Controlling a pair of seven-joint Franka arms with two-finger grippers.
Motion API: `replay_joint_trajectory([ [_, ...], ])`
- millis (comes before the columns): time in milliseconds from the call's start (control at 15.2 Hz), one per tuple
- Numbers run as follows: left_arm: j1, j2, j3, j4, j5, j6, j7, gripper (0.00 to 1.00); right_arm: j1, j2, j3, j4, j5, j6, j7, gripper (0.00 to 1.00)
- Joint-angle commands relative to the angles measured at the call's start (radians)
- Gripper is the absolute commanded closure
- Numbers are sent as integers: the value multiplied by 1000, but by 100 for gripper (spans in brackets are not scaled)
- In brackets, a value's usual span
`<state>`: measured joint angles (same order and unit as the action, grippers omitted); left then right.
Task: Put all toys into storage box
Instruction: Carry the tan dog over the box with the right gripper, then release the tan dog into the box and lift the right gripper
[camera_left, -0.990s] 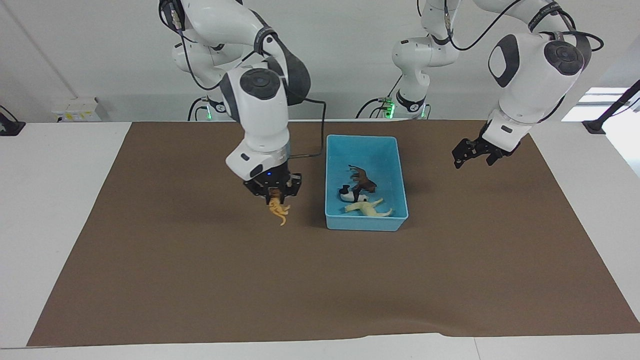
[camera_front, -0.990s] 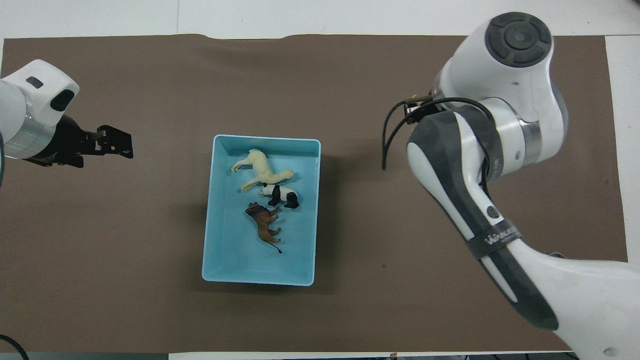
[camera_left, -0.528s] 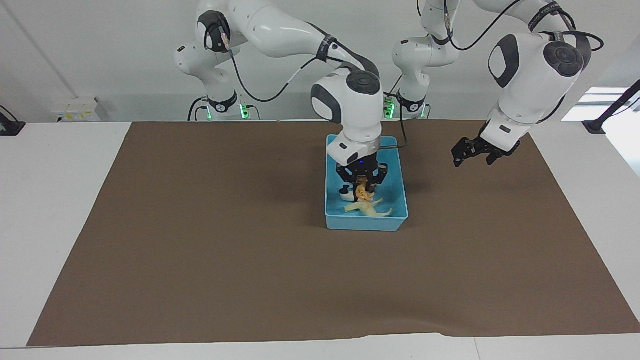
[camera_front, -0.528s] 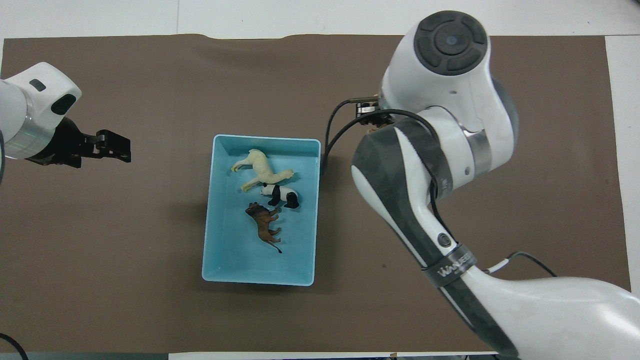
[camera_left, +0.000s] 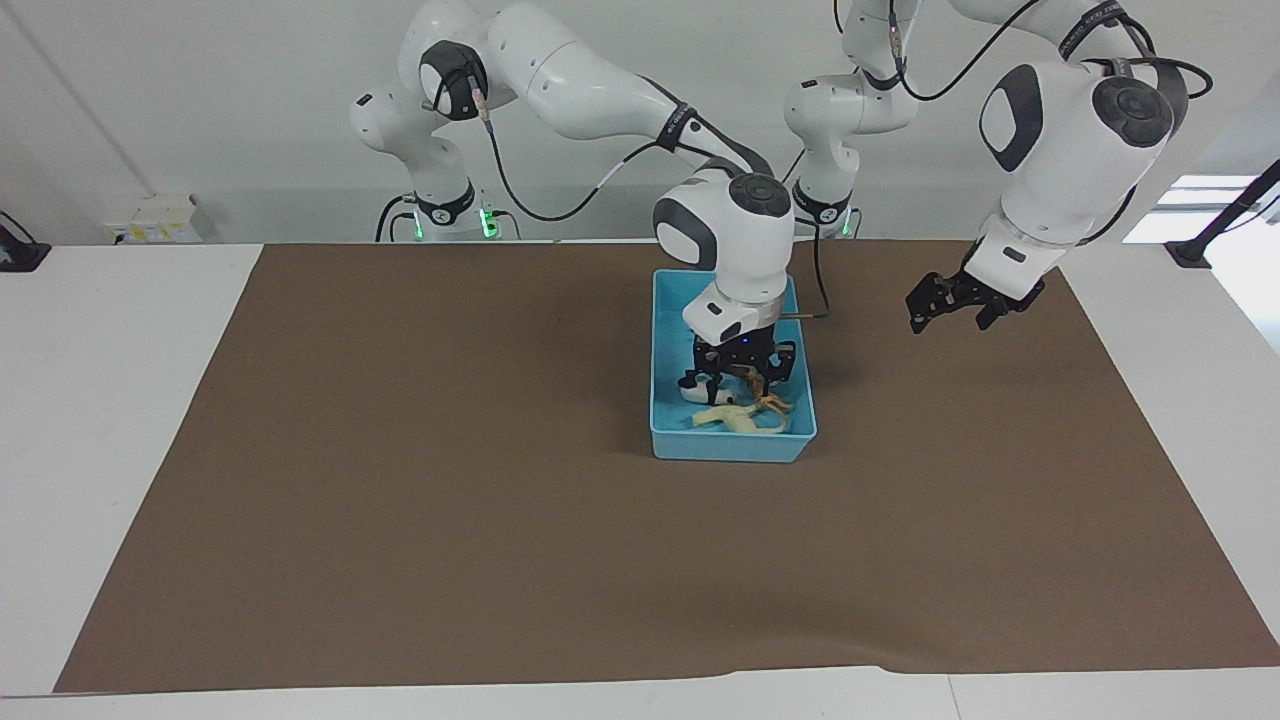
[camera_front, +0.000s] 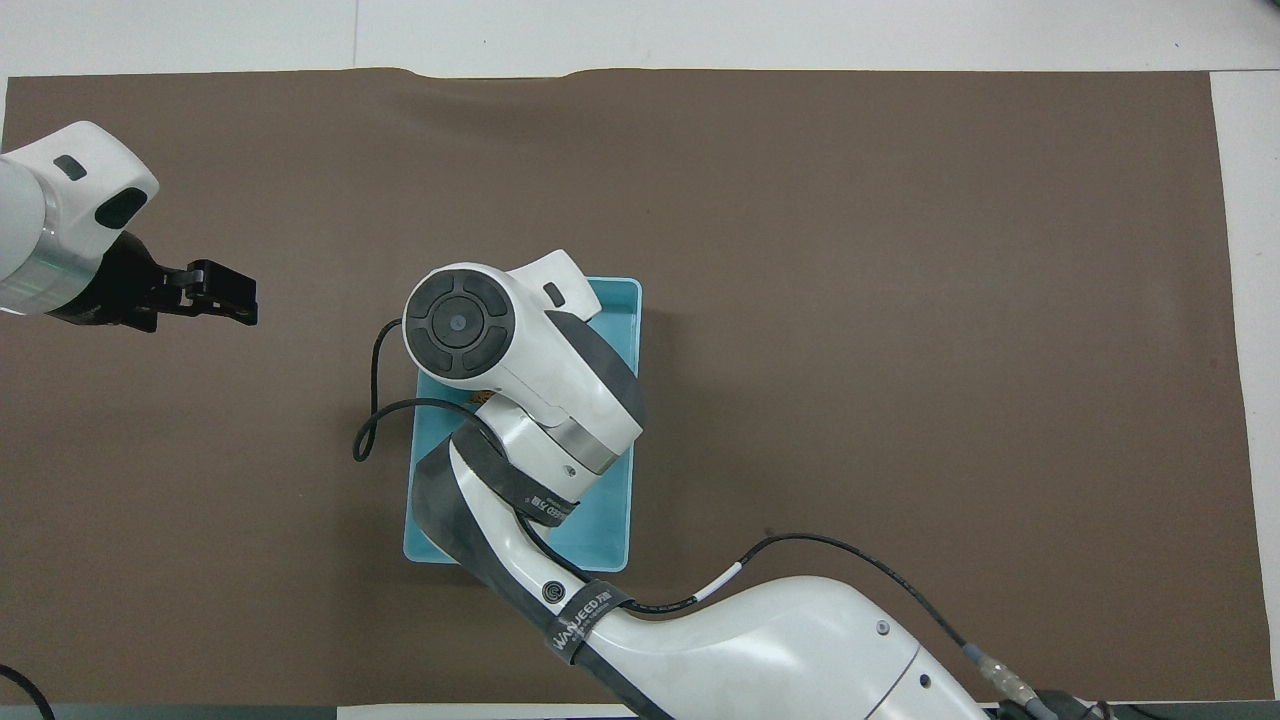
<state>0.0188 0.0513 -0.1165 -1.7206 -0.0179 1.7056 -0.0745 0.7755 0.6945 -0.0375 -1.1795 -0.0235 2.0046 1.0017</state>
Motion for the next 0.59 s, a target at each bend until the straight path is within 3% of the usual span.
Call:
replay_joint_trajectory([
  [0,-2,19,-5,35,16,-41,15,0,-94,-108,8,-6,1,-88,-4,0],
  [264,-14,16,-3,27,16,-61,13,0,-286,-277,8,-11,2,-256,-329,0],
  [528,-68,2,50,9,16,-67,12,0,-468,-348,7,-31,-7,-290,-664,0],
])
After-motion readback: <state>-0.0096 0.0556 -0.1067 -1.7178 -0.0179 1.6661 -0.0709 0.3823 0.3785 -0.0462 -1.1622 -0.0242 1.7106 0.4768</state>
